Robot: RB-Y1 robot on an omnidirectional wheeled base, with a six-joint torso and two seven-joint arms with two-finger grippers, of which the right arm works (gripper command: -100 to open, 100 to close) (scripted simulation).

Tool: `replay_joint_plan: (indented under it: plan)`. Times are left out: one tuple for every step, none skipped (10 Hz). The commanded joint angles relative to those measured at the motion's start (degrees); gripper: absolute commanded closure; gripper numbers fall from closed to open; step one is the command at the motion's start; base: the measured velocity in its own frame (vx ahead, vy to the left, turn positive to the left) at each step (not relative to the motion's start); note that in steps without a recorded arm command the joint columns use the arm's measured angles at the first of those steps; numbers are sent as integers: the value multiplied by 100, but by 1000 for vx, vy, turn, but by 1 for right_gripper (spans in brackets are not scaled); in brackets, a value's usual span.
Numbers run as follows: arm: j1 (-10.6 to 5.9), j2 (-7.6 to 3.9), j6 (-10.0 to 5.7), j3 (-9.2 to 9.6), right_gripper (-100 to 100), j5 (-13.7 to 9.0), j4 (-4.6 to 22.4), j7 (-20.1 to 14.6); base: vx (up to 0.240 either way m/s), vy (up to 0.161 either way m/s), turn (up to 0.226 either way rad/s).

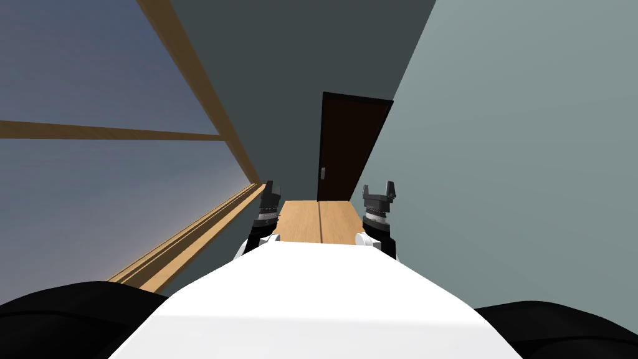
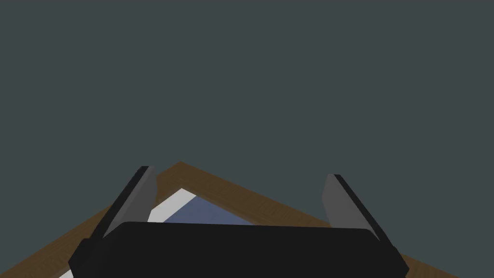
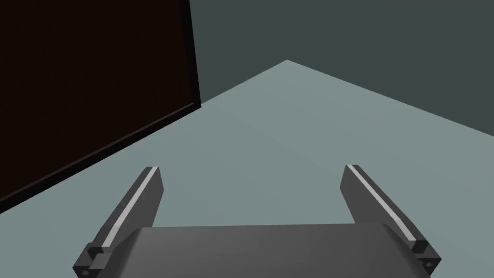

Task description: Pull the door open

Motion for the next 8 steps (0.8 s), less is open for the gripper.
replay_joint_plan:
  plan:
    - [-119,-95,10,92,-100,-112,182,-191,97,19,-33]
    - [-156,-123,13,121,-100,-146,238,-249,145,31,-47]
    - [-228,-178,19,177,-100,-215,350,-365,140,32,-30]
    - [-326,-247,28,253,-100,-307,500,-522,180,25,-46]
    - [-379,-284,32,294,-100,-356,580,-606,161,25,-31]
    - [-431,-320,37,334,-100,-406,660,-690,112,13,-26]
    - [-485,-357,41,376,-100,-456,743,-776,88,25,-23]
    - [-551,-400,47,427,-100,-518,843,-881,83,34,-36]
